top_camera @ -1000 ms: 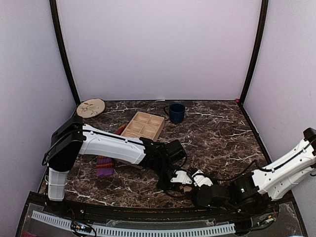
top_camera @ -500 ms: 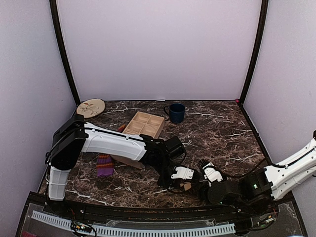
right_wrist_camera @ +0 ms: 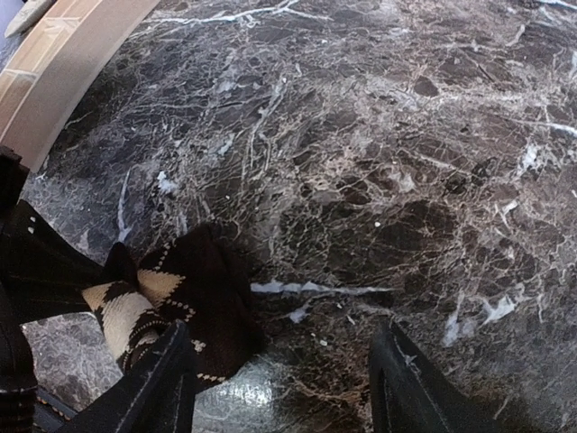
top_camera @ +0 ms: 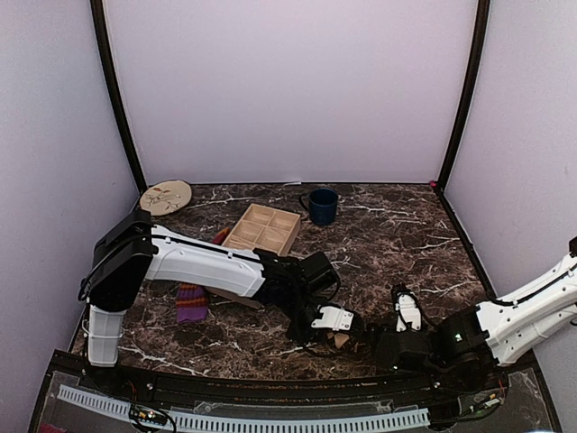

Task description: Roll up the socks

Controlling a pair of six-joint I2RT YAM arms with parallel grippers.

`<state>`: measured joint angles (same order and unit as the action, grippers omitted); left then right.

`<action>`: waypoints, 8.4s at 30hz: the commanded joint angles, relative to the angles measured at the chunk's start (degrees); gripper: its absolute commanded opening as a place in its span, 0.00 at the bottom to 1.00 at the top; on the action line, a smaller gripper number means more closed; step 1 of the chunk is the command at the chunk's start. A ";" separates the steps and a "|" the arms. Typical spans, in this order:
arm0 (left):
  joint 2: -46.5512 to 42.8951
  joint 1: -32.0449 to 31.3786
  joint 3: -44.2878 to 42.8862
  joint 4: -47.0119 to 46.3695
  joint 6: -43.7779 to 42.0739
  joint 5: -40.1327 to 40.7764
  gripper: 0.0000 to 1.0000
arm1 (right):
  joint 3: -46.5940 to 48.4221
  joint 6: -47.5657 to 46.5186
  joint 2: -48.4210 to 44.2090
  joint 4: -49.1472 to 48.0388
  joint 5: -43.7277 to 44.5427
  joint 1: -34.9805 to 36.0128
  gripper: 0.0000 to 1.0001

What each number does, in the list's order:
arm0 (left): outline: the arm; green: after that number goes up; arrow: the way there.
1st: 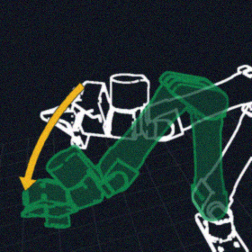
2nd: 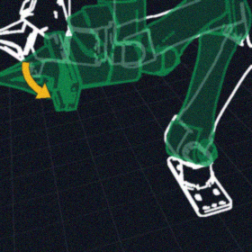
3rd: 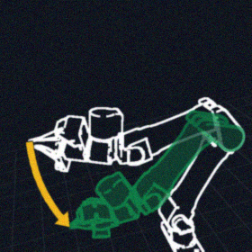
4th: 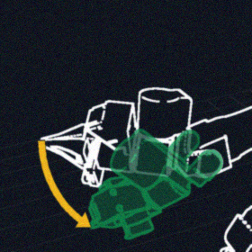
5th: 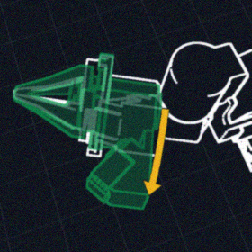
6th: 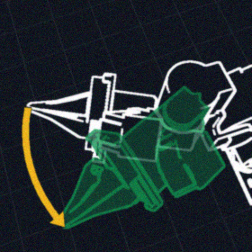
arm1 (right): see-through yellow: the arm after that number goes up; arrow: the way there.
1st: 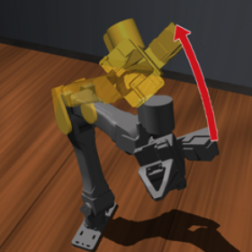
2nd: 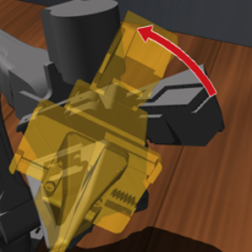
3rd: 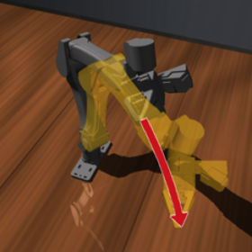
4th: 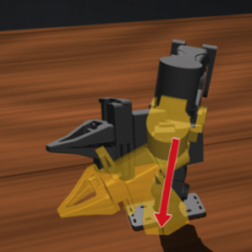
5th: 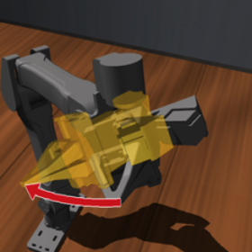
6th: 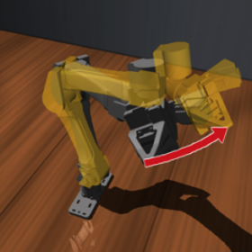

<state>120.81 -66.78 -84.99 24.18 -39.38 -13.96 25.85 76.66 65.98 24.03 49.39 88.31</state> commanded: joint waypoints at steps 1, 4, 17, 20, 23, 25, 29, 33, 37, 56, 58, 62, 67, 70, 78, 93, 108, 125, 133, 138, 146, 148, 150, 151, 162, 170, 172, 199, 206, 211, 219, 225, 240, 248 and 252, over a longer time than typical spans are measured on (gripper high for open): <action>-0.42 0.47 4.47 1.07 1.49 14.62 0.00 | -1.92 5.25 -3.77 -8.29 -4.45 -3.52 0.60; -0.76 0.20 4.71 0.81 2.93 19.61 0.00 | -6.13 6.44 -9.26 -14.08 -9.23 -7.12 0.58; 1.98 -1.15 1.24 7.78 10.33 28.74 0.00 | -5.52 4.16 -10.70 -16.92 -19.79 -11.98 0.57; 3.69 -1.08 -3.34 13.28 13.31 27.06 0.00 | -1.18 -5.41 -5.28 -15.66 -19.59 -10.97 0.58; 4.79 -0.90 -6.25 16.61 14.99 23.68 0.00 | 1.43 -15.08 -1.54 -14.77 -16.18 -8.78 0.59; 4.97 -0.47 -6.92 17.93 16.15 20.51 0.00 | 1.66 -20.01 -0.22 -15.35 -13.67 -7.28 0.60; 5.37 0.31 -8.14 21.25 16.76 13.90 0.00 | -0.81 -27.93 0.81 -19.98 -11.22 -5.46 0.60; 5.54 1.05 -9.14 22.98 16.51 8.71 0.00 | -3.24 -34.28 1.64 -26.01 -11.84 -4.43 0.62; 5.63 2.38 -10.01 23.89 16.73 2.58 0.00 | -2.62 -41.67 6.31 -30.62 -12.28 -3.86 0.63; 7.59 7.81 -10.68 25.98 15.58 -13.72 0.00 | 3.10 -63.74 24.72 -42.73 -3.86 -2.33 0.65; 7.54 8.25 -10.70 26.08 15.40 -14.34 0.00 | 4.03 -66.09 27.23 -43.60 -3.64 -2.54 0.65; 7.59 9.06 -10.75 26.42 14.82 -15.42 0.00 | 5.43 -69.00 29.77 -44.49 -2.90 -3.65 0.66; 7.53 9.47 -10.48 26.28 14.33 -15.92 0.00 | 6.57 -72.00 31.05 -44.52 -2.10 -5.36 0.66; 7.54 9.48 -9.69 25.96 14.11 -15.69 0.00 | 6.63 -73.94 31.06 -45.19 -3.15 -6.50 0.66; 8.32 9.78 -9.42 25.35 14.04 -14.68 0.00 | 6.29 -76.66 29.69 -44.92 -9.98 -9.01 0.60; 10.39 10.27 -12.99 26.02 16.65 -11.91 0.00 | 5.40 -76.04 25.90 -40.46 -16.20 -9.06 0.27; 9.28 10.77 -14.16 22.19 28.17 -5.21 0.18 | 2.60 -58.81 22.45 -38.12 -25.31 -13.60 0.00; -6.16 13.17 1.62 1.09 42.67 3.55 0.27 | 1.24 -32.15 17.04 -32.24 -31.42 -20.66 0.00; -14.85 11.78 14.73 -21.06 44.70 8.67 0.27 | -1.84 -19.59 13.05 -33.08 -36.88 -25.18 0.00; -15.39 7.64 18.80 -31.54 37.29 10.39 0.27 | -7.71 -9.47 8.52 -37.19 -39.98 -27.81 0.00; -11.81 2.61 20.89 -40.19 27.57 13.58 0.28 | -18.16 3.17 1.57 -44.94 -43.62 -30.76 0.00; -11.10 1.69 20.98 -42.49 23.97 14.19 0.28 | -20.85 5.82 -0.19 -47.22 -44.24 -31.15 0.00; -10.00 1.13 20.12 -43.12 20.86 14.64 0.28 | -22.33 8.39 -1.65 -48.03 -44.73 -31.50 0.00; -9.37 0.99 19.51 -43.16 19.58 15.51 0.28 | -22.80 9.27 -2.50 -48.08 -44.97 -31.72 0.00; -8.52 -2.19 20.42 -46.70 4.28 18.56 0.31 | -24.01 11.77 -0.88 -53.50 -56.13 -36.50 0.00; -8.74 -4.97 21.61 -47.92 -3.58 17.96 0.35 | -23.34 13.86 2.29 -58.31 -61.13 -37.42 0.00; -8.18 -5.57 21.97 -48.71 -5.67 19.28 0.35 | -22.69 13.61 3.41 -59.17 -63.09 -37.74 0.00; -12.62 -6.74 31.35 -50.20 -14.73 29.67 0.36 | -8.60 6.97 22.36 -63.96 -83.99 -38.65 0.00; -11.54 -6.69 30.56 -50.69 -15.83 27.37 0.36 | -12.63 9.29 19.50 -65.40 -82.65 -38.66 0.00; -10.64 -6.69 28.57 -49.01 -15.47 24.25 0.36 | -15.71 11.30 18.99 -69.00 -82.45 -38.64 0.00; -8.49 -6.69 24.53 -43.09 -14.83 19.09 0.36 | -17.90 12.83 19.87 -73.03 -83.05 -38.64 0.00; -7.79 -6.69 22.38 -35.93 -14.36 16.01 0.36 | -19.04 13.77 20.74 -75.51 -83.34 -38.73 0.00; -6.18 -6.64 18.28 -29.16 -13.10 10.87 0.36 | -19.78 14.66 22.56 -78.92 -84.11 -38.74 0.00; -4.05 -6.87 15.65 -25.43 -12.62 7.43 0.34 | -20.56 15.01 22.93 -79.96 -84.27 -38.74 0.00; -3.00 -6.85 13.91 -23.11 -12.51 5.28 0.29 | -20.96 15.04 22.93 -80.18 -84.20 -38.75 0.00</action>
<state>116.01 -72.84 -69.21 -3.79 -52.40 -2.17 5.37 91.42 88.29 -53.45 -35.24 49.76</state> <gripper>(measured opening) 0.314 0.049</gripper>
